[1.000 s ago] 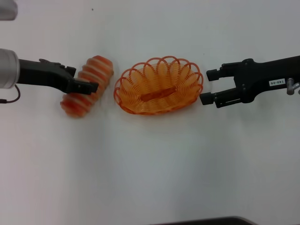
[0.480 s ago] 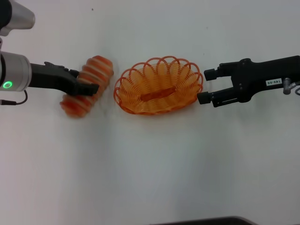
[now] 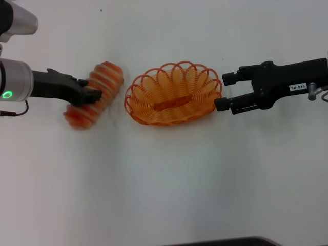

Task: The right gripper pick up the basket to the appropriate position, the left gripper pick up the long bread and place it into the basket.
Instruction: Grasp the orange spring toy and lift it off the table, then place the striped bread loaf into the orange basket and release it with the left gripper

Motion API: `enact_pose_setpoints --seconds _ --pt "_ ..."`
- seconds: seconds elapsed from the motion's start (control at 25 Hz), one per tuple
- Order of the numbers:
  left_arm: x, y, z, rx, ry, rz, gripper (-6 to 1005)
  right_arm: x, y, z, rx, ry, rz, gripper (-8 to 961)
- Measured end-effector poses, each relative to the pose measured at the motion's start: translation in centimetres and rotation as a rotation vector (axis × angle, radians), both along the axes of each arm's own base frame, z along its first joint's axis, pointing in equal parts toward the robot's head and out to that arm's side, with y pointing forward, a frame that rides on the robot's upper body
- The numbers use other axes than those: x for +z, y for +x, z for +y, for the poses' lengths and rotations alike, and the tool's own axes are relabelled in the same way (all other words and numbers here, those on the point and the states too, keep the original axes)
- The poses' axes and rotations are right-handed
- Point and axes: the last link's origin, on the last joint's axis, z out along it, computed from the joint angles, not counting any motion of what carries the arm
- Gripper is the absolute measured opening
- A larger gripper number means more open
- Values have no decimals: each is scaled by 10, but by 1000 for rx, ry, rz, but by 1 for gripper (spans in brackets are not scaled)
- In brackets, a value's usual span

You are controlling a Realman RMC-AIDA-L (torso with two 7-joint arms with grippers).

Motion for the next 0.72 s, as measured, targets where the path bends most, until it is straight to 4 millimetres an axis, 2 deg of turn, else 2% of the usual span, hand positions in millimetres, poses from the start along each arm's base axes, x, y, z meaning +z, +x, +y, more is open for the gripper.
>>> enact_pose_setpoints --seconds 0.16,0.24,0.4,0.48,0.6,0.72 --pt "8 1 1 -13 22 3 479 2 1 1 -6 6 1 885" --pt "18 4 2 -24 49 -2 436 4 2 1 -13 10 1 885" --pt "48 25 6 -82 103 -47 399 11 7 0 -43 17 -1 885" --pt "53 43 6 -132 87 -94 390 14 10 -2 -58 10 -1 885" --pt "45 64 8 -187 36 -134 376 17 14 -5 -69 4 -2 885" --pt "15 87 11 -236 -75 -135 362 17 17 -8 -77 6 -2 886"
